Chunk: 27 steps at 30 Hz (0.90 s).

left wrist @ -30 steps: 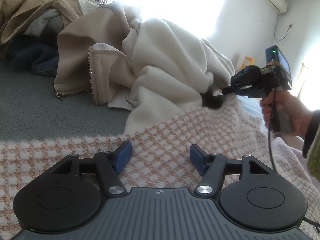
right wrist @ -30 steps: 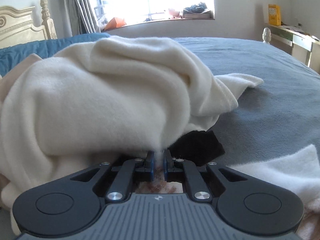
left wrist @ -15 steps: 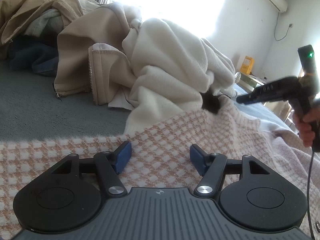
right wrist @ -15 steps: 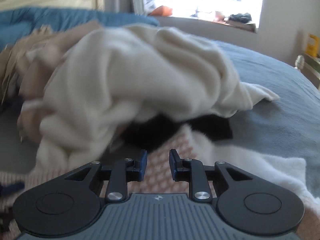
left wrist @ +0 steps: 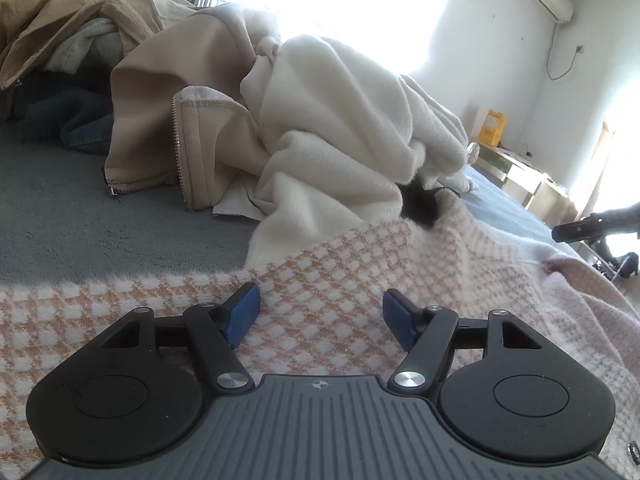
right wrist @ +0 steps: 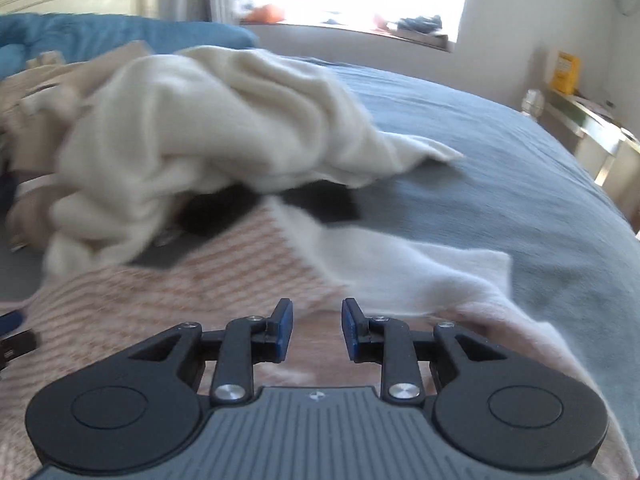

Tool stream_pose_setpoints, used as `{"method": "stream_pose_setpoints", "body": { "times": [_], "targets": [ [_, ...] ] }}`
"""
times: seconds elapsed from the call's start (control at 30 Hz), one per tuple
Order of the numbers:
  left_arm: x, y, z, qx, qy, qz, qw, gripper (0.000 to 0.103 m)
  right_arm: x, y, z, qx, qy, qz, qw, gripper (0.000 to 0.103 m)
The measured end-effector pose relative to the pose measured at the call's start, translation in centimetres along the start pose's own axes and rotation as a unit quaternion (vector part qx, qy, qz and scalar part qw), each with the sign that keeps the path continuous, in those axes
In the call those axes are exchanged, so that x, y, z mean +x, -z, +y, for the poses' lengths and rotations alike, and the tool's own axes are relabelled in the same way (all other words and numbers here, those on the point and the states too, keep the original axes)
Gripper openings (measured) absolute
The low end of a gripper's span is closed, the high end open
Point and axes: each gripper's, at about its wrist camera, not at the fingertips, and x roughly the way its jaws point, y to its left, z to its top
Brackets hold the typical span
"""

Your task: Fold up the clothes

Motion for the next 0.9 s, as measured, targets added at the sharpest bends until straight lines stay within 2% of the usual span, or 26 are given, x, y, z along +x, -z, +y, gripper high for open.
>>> {"method": "stream_pose_setpoints", "body": {
  "times": [0.1, 0.2, 0.23, 0.3, 0.37, 0.4, 0.5, 0.53, 0.6, 0.7, 0.8, 0.9],
  "targets": [
    [0.0, 0.0, 0.1, -0.005, 0.003, -0.001, 1.0000, 0.068, 0.4, 0.6, 6.2, -0.078, -0.094, -0.007, 0.992, 0.029],
    [-0.2, -0.1, 0.9, -0.023, 0.017, -0.003, 0.9996, 0.068, 2.5, 2.1, 9.9, -0.154, -0.146, 0.018, 0.977, 0.029],
    [-0.2, -0.1, 1.0, -0.026, 0.019, -0.004, 0.9995, 0.068, 3.0, 2.9, 9.6, -0.162, -0.132, 0.029, 0.977, 0.029],
    [0.0, -0.1, 0.9, -0.023, 0.018, -0.003, 0.9996, 0.069, 3.6, 4.5, 6.3, -0.135, -0.096, 0.048, 0.985, 0.030],
    [0.0, -0.1, 0.8, -0.021, 0.018, -0.002, 0.9996, 0.070, 1.6, 6.0, 1.4, -0.071, -0.083, 0.045, 0.993, 0.029],
    [0.1, -0.2, 0.8, -0.020, 0.017, -0.001, 0.9996, 0.070, 0.5, 6.8, -0.6, -0.044, -0.070, 0.047, 0.995, 0.042],
    [0.2, -0.2, 0.6, -0.016, 0.015, 0.000, 0.9998, 0.070, -2.7, 8.9, -3.5, -0.026, -0.015, 0.060, 0.998, 0.042],
    [0.2, -0.2, 0.5, -0.014, 0.013, 0.002, 0.9998, 0.070, -3.9, 9.3, -4.1, -0.020, 0.000, 0.059, 0.998, 0.039],
    [0.4, -0.3, 0.2, -0.006, 0.007, 0.004, 0.9999, 0.070, -6.8, 9.3, -3.7, -0.007, 0.013, 0.029, 0.999, 0.041],
    [0.6, -0.3, -0.4, 0.011, -0.007, 0.008, 0.9999, 0.070, -10.1, 9.6, -0.6, -0.030, -0.041, -0.009, 0.999, 0.040],
    [0.7, -0.3, -1.2, 0.033, -0.023, 0.012, 0.9991, 0.070, -10.1, 12.2, 3.1, -0.093, -0.072, 0.024, 0.993, 0.039],
    [0.7, -0.3, -1.4, 0.040, -0.028, 0.015, 0.9987, 0.070, -11.0, 17.4, 2.7, -0.089, -0.062, 0.044, 0.993, 0.038]
  ]
}}
